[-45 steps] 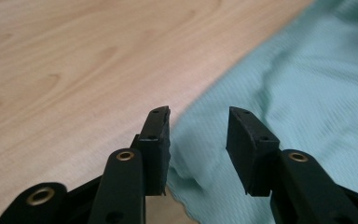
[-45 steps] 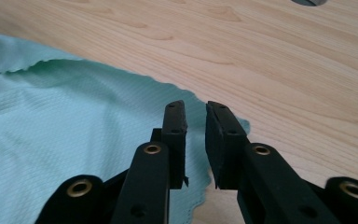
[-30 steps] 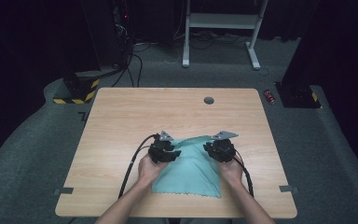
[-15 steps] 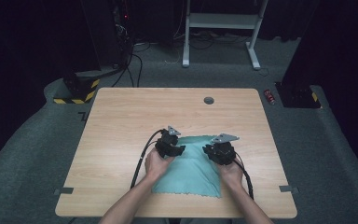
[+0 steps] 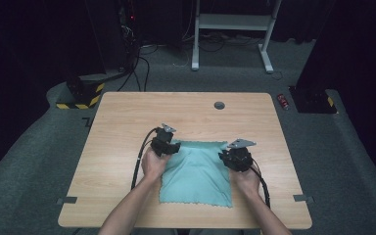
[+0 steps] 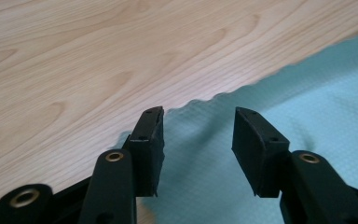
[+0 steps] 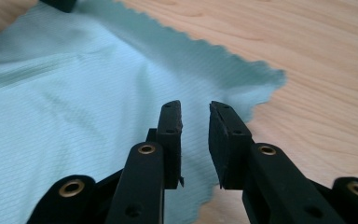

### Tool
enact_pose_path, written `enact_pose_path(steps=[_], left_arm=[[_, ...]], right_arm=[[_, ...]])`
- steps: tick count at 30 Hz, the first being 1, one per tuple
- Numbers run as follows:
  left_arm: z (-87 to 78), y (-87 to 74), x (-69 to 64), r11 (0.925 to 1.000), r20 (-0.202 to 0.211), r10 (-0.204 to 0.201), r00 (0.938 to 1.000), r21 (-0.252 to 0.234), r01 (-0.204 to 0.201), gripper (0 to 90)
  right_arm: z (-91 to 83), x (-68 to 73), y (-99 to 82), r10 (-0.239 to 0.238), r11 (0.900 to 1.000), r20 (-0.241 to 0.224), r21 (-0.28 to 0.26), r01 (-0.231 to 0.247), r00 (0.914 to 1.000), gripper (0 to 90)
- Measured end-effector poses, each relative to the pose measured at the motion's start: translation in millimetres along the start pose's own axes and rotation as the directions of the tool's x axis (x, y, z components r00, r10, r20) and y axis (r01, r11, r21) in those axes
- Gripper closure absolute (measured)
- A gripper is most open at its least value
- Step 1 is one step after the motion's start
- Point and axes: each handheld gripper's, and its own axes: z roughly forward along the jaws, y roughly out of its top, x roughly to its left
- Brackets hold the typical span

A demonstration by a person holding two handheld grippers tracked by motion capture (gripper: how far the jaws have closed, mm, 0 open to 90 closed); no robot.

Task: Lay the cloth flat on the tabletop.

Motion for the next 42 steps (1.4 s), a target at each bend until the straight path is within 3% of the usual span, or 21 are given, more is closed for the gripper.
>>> enact_pose_path(steps=[3, 7, 14, 17, 21, 24, 26, 31, 34, 37, 42], left_arm=[[-7.3, -5.2, 3.5, 0.9999, 0.015, -0.005, 0.9999, -0.011, 0.005, 53.4], [-10.4, -11.9, 4.4, 0.9996, -0.003, 0.029, 0.9996, 0.007, -0.029, 53.3], [-1.0, -15.8, 15.9, 0.9985, 0.012, -0.053, 0.9985, 0.015, 0.053, 53.4], [2.6, -14.7, 16.7, 0.9977, 0.021, -0.067, 0.9976, 0.008, 0.067, 55.2], [5.7, -10.4, 14.1, 0.9988, 0.048, -0.045, 0.9978, 0.019, 0.044, 70.1], [6.3, -7.5, 11.0, 0.9998, 0.045, -0.008, 0.9989, 0.016, 0.008, 84.8], [7.5, -6.1, 10.5, 0.9995, 0.047, 0.001, 0.9989, 0.031, -0.002, 88.8], [4.8, 3.5, 11.0, 0.9995, 0.033, 0.026, 0.9991, 0.019, -0.027, 89.6], [6.2, 9.7, 14.8, 0.9996, 0.027, 0.017, 0.9995, 0.021, -0.018, 89.6], [13.1, 11.4, 15.0, 0.9991, 0.016, 0.020, 0.9997, 0.037, -0.021, 89.0], [18.3, 7.5, 19.4, 0.9983, -0.038, 0.005, 0.9992, 0.059, -0.003, 72.7]], right_arm=[[0.6, -5.9, 1.6, 0.017, 0.9998, 0.012, 0.005, -0.017, 0.9998, 74.1], [4.0, -10.3, 4.6, 0.020, 0.9998, 0.048, 0.005, -0.021, 0.9986, 70.1], [13.7, -23.2, 11.5, 0.089, 0.9957, 0.081, 0.017, -0.090, 0.9928, 64.9], [17.4, -27.2, 12.6, 0.106, 0.9939, 0.082, 0.021, -0.108, 0.9909, 69.2], [20.9, -26.3, 14.6, 0.085, 0.9957, 0.054, 0.032, -0.086, 0.9949, 87.2], [20.0, -24.8, 16.8, 0.066, 0.9977, 0.058, 0.011, -0.067, 0.9961, 90.0], [18.4, -24.3, 17.9, 0.061, 0.9981, 0.062, 0.003, -0.061, 0.9962, 90.0], [16.1, -28.5, 21.7, 0.062, 0.9981, 0.081, 0.002, -0.062, 0.9948, 90.0], [19.5, -30.2, 28.4, 0.045, 0.9989, 0.097, 0.012, -0.046, 0.9943, 90.0], [30.4, -31.4, 30.6, 0.037, 0.9968, 0.110, 0.066, -0.045, 0.9932, 89.9], [39.1, -34.3, 30.0, 0.062, 0.9928, 0.146, 0.093, -0.076, 0.9874, 79.4]])
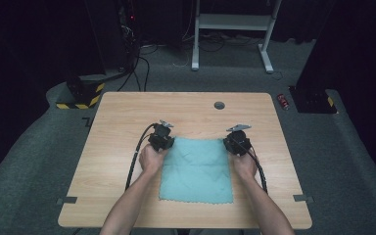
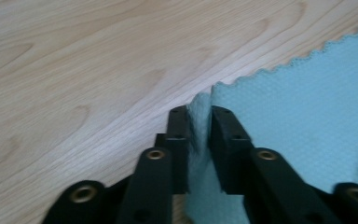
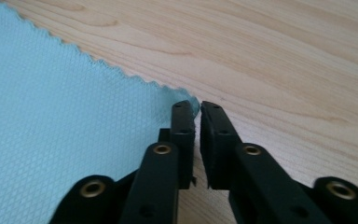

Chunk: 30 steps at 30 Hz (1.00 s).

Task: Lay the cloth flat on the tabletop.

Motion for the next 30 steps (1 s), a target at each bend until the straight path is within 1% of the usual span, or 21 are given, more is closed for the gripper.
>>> enact_pose_path(steps=[2, 4, 6, 7, 9, 10, 11, 13, 15, 17, 18, 19, 20, 21, 22, 23, 24, 25, 26, 28, 30], left_arm=[[-5.5, -2.4, 3.0, 0.9997, -0.008, -0.017, 0.9998, -0.015, 0.017, 68.4], [-13.9, -4.7, 4.7, 0.9991, -0.002, -0.017, 0.9999, -0.040, 0.016, 65.5], [-22.7, -7.6, 4.0, 0.9978, 0.018, -0.005, 0.9998, -0.066, 0.006, 63.2], [-27.4, -9.6, 2.5, 0.9968, 0.022, 0.012, 0.9997, -0.079, -0.010, 61.4], [-31.9, -12.4, 0.0, 0.9955, 0.029, 0.030, 0.9991, -0.090, -0.028, 57.5], [-33.2, -13.8, -1.4, 0.9957, 0.037, 0.045, 0.9983, -0.083, -0.042, 56.0], [-33.2, -14.9, -2.5, 0.9958, 0.039, 0.050, 0.9980, -0.078, -0.047, 55.0], [-30.8, -17.7, -3.3, 0.9957, 0.023, 0.073, 0.9971, -0.060, -0.071, 54.0], [-25.7, -21.1, -0.3, 0.9977, 0.005, 0.059, 0.9982, -0.032, -0.059, 53.7], [-20.6, -26.0, 7.1, 0.9994, -0.013, 0.034, 0.9994, 0.000, -0.034, 53.8], [-20.0, -27.9, 10.3, 0.9997, -0.007, 0.023, 0.9997, -0.004, -0.023, 53.9], [-20.2, -29.9, 13.6, 0.9999, -0.004, -0.004, 1.0000, -0.014, 0.004, 53.6], [-21.0, -31.1, 15.9, 0.9997, -0.005, -0.018, 0.9998, -0.015, 0.018, 53.5], [-22.2, -31.9, 17.0, 0.9998, -0.014, -0.017, 0.9998, -0.012, 0.017, 53.8], [-24.4, -32.9, 17.2, 1.0000, -0.032, -0.003, 0.9995, -0.004, 0.003, 53.9], [-26.0, -33.9, 16.9, 1.0000, -0.036, 0.003, 0.9993, -0.006, -0.004, 53.7], [-30.0, -36.5, 15.9, 0.9998, -0.023, 0.004, 0.9997, -0.018, -0.005, 53.7], [-33.0, -38.0, 14.6, 0.9998, -0.011, 0.008, 0.9999, -0.016, -0.008, 53.5], [-37.1, -41.0, 11.4, 0.9995, 0.001, 0.012, 0.9999, -0.030, -0.012, 52.8], [-48.1, -49.5, 2.6, 0.9981, 0.037, 0.044, 0.9983, -0.045, -0.043, 52.5], [-56.2, -57.4, -5.8, 0.9968, 0.061, 0.067, 0.9959, -0.048, -0.064, 51.8]], right_arm=[[-2.5, -2.2, -0.5, 0.018, 0.9998, 0.018, -0.005, -0.018, 0.9997, 73.2], [-9.4, -6.3, -1.5, 0.055, 0.9979, 0.020, -0.035, -0.055, 0.9983, 71.7], [-17.7, -6.4, -3.4, 0.069, 0.9953, -0.014, -0.067, -0.070, 0.9975, 72.7], [-21.4, -3.3, -4.9, 0.052, 0.9958, -0.030, -0.075, -0.054, 0.9982, 73.6], [-25.8, 6.7, -9.5, 0.006, 0.9968, -0.062, -0.079, -0.010, 0.9981, 74.9], [-26.2, 11.1, -11.7, -0.023, 0.9968, -0.074, -0.078, 0.017, 0.9970, 75.6], [-26.1, 16.7, -14.4, -0.033, 0.9971, -0.095, -0.071, 0.026, 0.9949, 75.7], [-23.7, 22.9, -18.2, -0.050, 0.9972, -0.112, -0.061, 0.043, 0.9925, 75.6], [-20.5, 25.4, -20.9, -0.059, 0.9974, -0.114, -0.047, 0.054, 0.9918, 75.5], [-17.1, 24.3, -24.2, -0.051, 0.9985, -0.115, -0.028, 0.048, 0.9921, 75.0], [-15.2, 22.4, -26.3, -0.041, 0.9991, -0.108, -0.014, 0.040, 0.9933, 74.8], [-14.4, 20.8, -27.7, -0.041, 0.9991, -0.102, -0.008, 0.041, 0.9940, 74.9], [-14.2, 18.9, -29.8, -0.035, 0.9994, -0.098, -0.011, 0.034, 0.9945, 75.2], [-14.8, 16.8, -30.3, -0.034, 0.9994, -0.092, -0.010, 0.034, 0.9951, 74.6], [-15.8, 16.4, -30.4, -0.030, 0.9995, -0.077, -0.002, 0.030, 0.9966, 74.0], [-16.8, 14.9, -30.7, -0.037, 0.9993, -0.067, -0.005, 0.037, 0.9971, 73.7], [-18.0, 14.7, -31.1, -0.030, 0.9995, -0.067, -0.008, 0.029, 0.9973, 73.5], [-21.5, 14.4, -32.0, -0.026, 0.9994, -0.074, -0.022, 0.025, 0.9969, 73.5], [-24.3, 15.1, -32.7, -0.027, 0.9992, -0.081, -0.032, 0.025, 0.9964, 73.4], [-32.5, 19.9, -35.6, -0.044, 0.9978, -0.097, -0.053, 0.039, 0.9943, 73.0], [-42.2, 27.8, -41.0, -0.076, 0.9957, -0.116, -0.063, 0.069, 0.9903, 72.5]])
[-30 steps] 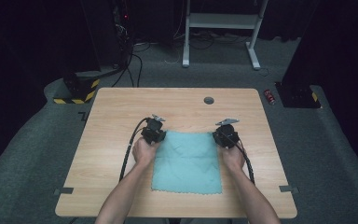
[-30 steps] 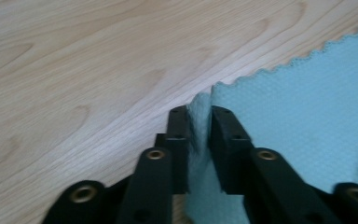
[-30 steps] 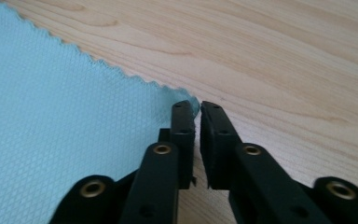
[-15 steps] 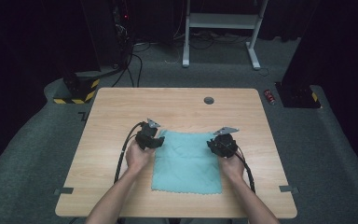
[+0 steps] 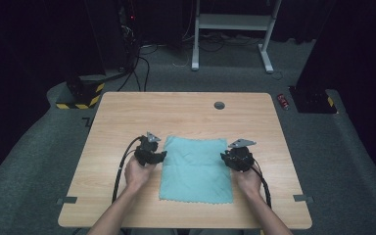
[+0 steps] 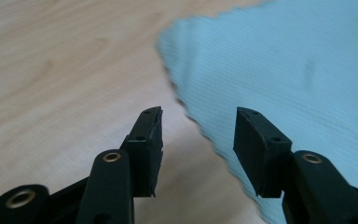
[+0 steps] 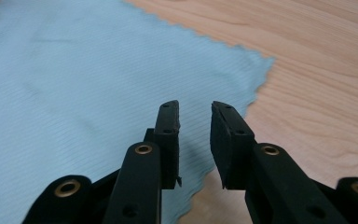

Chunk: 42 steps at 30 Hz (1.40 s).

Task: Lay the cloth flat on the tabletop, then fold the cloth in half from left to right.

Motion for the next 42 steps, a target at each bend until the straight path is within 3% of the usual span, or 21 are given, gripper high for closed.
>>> enact_pose_path(steps=[4, 7, 11, 13, 18, 24, 34, 37, 38, 42], left_arm=[[-12.7, -16.1, -14.8, 0.9998, 0.052, 0.019, 0.9984, -0.008, -0.019, 49.1], [-22.3, -30.1, -24.2, 0.9997, 0.098, 0.010, 0.9952, -0.021, -0.008, 48.5], [-30.3, -47.2, -36.9, 0.9993, 0.110, 0.038, 0.9932, -0.008, -0.037, 48.2], [-33.1, -54.4, -42.2, 0.9995, 0.125, 0.033, 0.9917, -0.002, -0.033, 48.2], [-37.9, -62.0, -52.1, 0.9962, 0.089, 0.087, 0.9922, 0.002, -0.087, 47.7], [-41.8, -64.6, -53.7, 0.9937, 0.068, 0.110, 0.9916, 0.014, -0.111, 45.9], [-52.5, -73.4, -54.5, 0.9928, 0.079, 0.109, 0.9909, 0.041, -0.112, 45.1], [-54.2, -75.6, -52.9, 0.9946, 0.092, 0.089, 0.9918, 0.045, -0.094, 43.4], [-55.0, -76.1, -52.6, 0.9942, 0.088, 0.097, 0.9914, 0.038, -0.100, 43.0], [-53.4, -73.8, -54.0, 0.9977, 0.088, 0.065, 0.9940, -0.026, -0.063, 39.6]], right_arm=[[-11.0, 13.7, -12.1, -0.057, 0.9983, -0.012, 0.005, 0.057, 0.9983, 69.7], [-18.0, 18.7, -22.8, -0.050, 0.9987, -0.027, 0.004, 0.051, 0.9984, 69.1], [-27.2, 26.6, -34.7, -0.061, 0.9981, -0.049, 0.004, 0.062, 0.9969, 66.8], [-29.7, 30.3, -39.1, -0.073, 0.9972, -0.047, 0.013, 0.073, 0.9962, 64.9], [-31.6, 34.2, -48.9, -0.081, 0.9963, -0.041, 0.027, 0.082, 0.9959, 60.6], [-34.4, 32.5, -54.4, -0.093, 0.9950, -0.032, 0.032, 0.095, 0.9951, 55.4], [-43.2, 23.1, -62.9, -0.063, 0.9970, -0.045, 0.041, 0.065, 0.9970, 49.2], [-47.2, 24.1, -63.8, -0.055, 0.9984, -0.048, 0.009, 0.055, 0.9974, 50.3], [-49.2, 25.5, -63.6, -0.054, 0.9985, -0.056, -0.004, 0.054, 0.9969, 51.7], [-52.9, 38.4, -62.3, -0.098, 0.9948, -0.083, -0.037, 0.095, 0.9918, 53.3]])
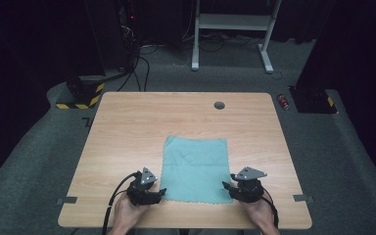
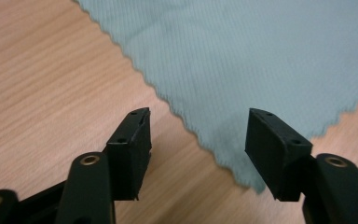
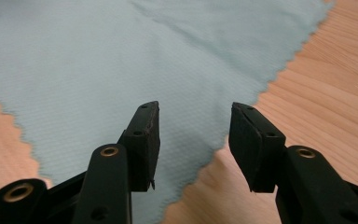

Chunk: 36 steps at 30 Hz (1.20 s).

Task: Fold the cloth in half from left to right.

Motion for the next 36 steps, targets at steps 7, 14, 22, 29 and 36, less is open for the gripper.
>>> enact_pose_path(steps=[7, 14, 22, 29, 36], left_arm=[[13.8, 6.3, -1.6, 0.9999, -0.030, -0.005, 0.9995, -0.010, 0.004, 37.7], [9.8, -0.8, -8.5, 0.9998, -0.041, 0.017, 0.9990, -0.009, -0.017, 40.1], [4.8, -1.6, -2.7, 1.0000, 0.002, 0.008, 1.0000, 0.001, -0.008, 40.1], [19.8, 36.2, 47.5, 0.9878, 0.028, -0.138, 0.9901, -0.069, 0.139, 40.6], [44.3, 63.5, 80.7, 0.9721, 0.005, -0.216, 0.9764, -0.093, 0.215, 44.3]], right_arm=[[8.4, 10.7, 0.0, -0.026, 0.9996, -0.025, 0.008, 0.026, 0.9994, 52.0], [9.1, 10.8, -4.9, -0.052, 0.9974, -0.045, 0.048, 0.054, 0.9977, 50.1], [4.4, 11.6, -3.9, -0.053, 0.9954, -0.045, 0.078, 0.056, 0.9976, 51.0], [13.5, 33.8, 21.2, -0.045, 0.9990, -0.124, -0.004, 0.044, 0.9913, 58.1], [49.6, 63.5, 43.9, -0.056, 0.9983, -0.217, -0.030, 0.051, 0.9745, 57.4]])
